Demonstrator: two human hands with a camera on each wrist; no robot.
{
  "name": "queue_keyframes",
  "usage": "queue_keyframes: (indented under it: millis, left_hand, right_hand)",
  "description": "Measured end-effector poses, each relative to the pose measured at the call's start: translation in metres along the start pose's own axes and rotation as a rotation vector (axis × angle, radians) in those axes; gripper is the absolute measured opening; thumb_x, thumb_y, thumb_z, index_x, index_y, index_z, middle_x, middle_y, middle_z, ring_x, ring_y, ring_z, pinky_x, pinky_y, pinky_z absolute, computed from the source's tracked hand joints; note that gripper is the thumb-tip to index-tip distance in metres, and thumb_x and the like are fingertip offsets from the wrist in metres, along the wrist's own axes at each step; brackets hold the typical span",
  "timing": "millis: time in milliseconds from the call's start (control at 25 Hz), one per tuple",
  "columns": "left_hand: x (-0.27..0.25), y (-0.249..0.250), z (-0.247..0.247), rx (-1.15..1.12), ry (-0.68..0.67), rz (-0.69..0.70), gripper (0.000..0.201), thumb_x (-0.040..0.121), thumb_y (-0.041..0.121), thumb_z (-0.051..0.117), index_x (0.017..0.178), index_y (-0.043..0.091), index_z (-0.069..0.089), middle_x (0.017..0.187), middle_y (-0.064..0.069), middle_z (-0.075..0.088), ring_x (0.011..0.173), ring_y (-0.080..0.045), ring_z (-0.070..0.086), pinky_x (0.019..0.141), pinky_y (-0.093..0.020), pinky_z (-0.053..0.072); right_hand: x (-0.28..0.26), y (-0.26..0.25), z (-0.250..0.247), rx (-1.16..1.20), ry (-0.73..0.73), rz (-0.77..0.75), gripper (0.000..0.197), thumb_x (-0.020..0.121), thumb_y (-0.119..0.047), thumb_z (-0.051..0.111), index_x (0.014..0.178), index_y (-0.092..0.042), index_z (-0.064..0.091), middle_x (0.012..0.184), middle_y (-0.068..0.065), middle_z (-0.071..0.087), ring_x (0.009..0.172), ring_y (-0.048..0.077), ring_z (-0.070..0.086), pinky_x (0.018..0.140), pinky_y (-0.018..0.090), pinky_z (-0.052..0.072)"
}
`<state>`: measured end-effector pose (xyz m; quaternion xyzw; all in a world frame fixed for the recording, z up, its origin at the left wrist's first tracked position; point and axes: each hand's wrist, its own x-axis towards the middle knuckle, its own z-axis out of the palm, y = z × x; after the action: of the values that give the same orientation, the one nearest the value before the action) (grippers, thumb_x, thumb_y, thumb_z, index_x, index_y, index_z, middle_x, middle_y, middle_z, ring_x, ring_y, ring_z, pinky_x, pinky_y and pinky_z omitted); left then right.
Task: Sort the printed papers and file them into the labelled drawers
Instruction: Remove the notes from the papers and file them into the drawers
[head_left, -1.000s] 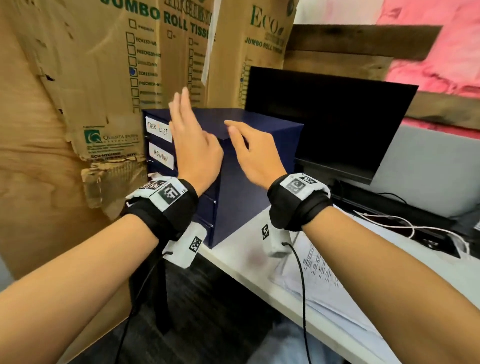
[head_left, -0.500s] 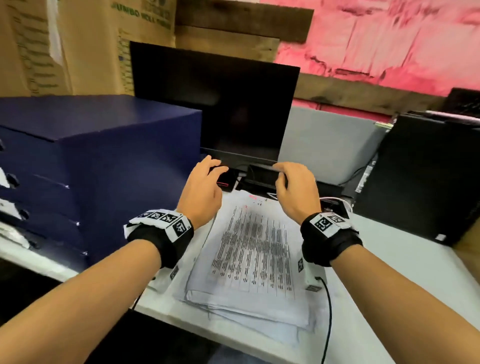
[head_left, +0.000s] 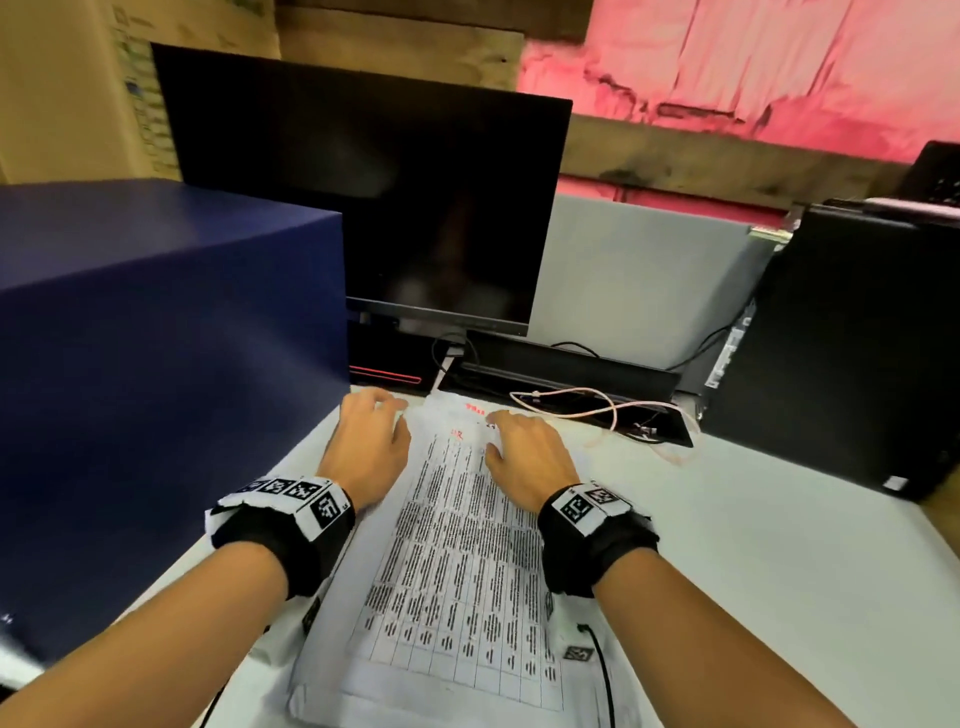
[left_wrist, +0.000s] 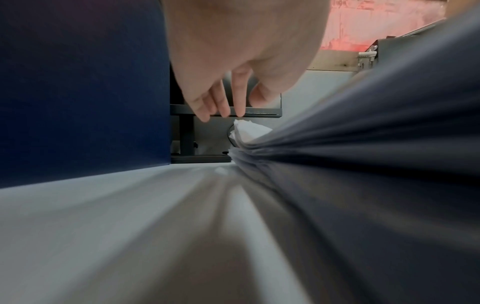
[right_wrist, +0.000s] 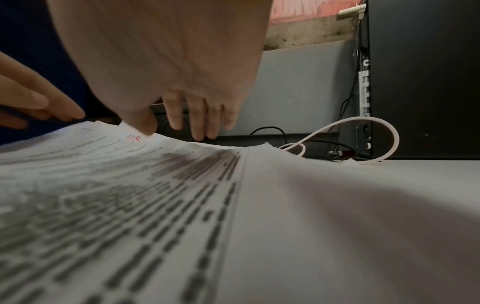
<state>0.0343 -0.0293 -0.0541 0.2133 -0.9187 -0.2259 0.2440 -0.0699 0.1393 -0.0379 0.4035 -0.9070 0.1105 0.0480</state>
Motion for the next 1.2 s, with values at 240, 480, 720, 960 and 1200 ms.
queue_keyframes:
  millis: [240, 480, 720, 960, 1200]
  left_hand:
    - [0.001, 0.003, 0.005, -0.008, -0.082, -0.066, 0.039, 0.097, 0.018, 0.045, 0.135, 0.010, 0.049, 0.127, -0.008, 0.053, 0.126, -0.024, 0.038, 0.103, -0.035, 0.036]
    - [0.003, -0.002, 0.004, -0.079, -0.032, 0.008, 0.026, 0.092, 0.015, 0.055, 0.115, 0.020, 0.065, 0.099, 0.004, 0.058, 0.103, -0.015, 0.047, 0.096, -0.029, 0.042]
    - [-0.003, 0.008, 0.002, -0.184, -0.096, 0.030, 0.012, 0.091, 0.015, 0.056, 0.090, 0.024, 0.064, 0.091, 0.007, 0.064, 0.089, -0.012, 0.057, 0.076, -0.022, 0.045]
    - [-0.003, 0.009, 0.005, -0.372, -0.114, 0.057, 0.018, 0.095, 0.009, 0.052, 0.099, 0.026, 0.057, 0.081, 0.005, 0.059, 0.068, -0.006, 0.053, 0.060, -0.013, 0.045]
    - [0.004, 0.004, 0.007, -0.232, -0.088, 0.070, 0.028, 0.099, 0.038, 0.042, 0.094, 0.023, 0.064, 0.087, 0.005, 0.060, 0.084, -0.011, 0.057, 0.072, -0.019, 0.040]
  right_hand:
    - [-0.002, -0.001, 0.011, -0.014, -0.211, 0.057, 0.053, 0.098, -0.038, 0.046, 0.141, -0.009, 0.036, 0.134, 0.015, 0.050, 0.124, 0.033, 0.046, 0.105, 0.040, 0.037]
    - [-0.001, -0.001, 0.010, 0.019, -0.157, 0.057, 0.051, 0.096, -0.031, 0.051, 0.141, -0.012, 0.036, 0.135, 0.014, 0.048, 0.125, 0.032, 0.044, 0.104, 0.039, 0.037]
    - [0.000, -0.002, 0.008, 0.067, -0.099, -0.040, 0.058, 0.094, -0.020, 0.055, 0.147, -0.017, 0.031, 0.143, 0.010, 0.043, 0.132, 0.028, 0.039, 0.108, 0.036, 0.034]
    - [0.000, -0.004, 0.008, 0.160, -0.087, -0.143, 0.049, 0.090, -0.026, 0.064, 0.134, -0.022, 0.041, 0.133, 0.005, 0.051, 0.123, 0.023, 0.045, 0.099, 0.035, 0.039]
    - [-0.001, -0.008, 0.005, 0.285, 0.030, -0.192, 0.024, 0.085, -0.032, 0.069, 0.090, -0.015, 0.051, 0.094, 0.000, 0.060, 0.092, 0.020, 0.050, 0.079, 0.037, 0.046]
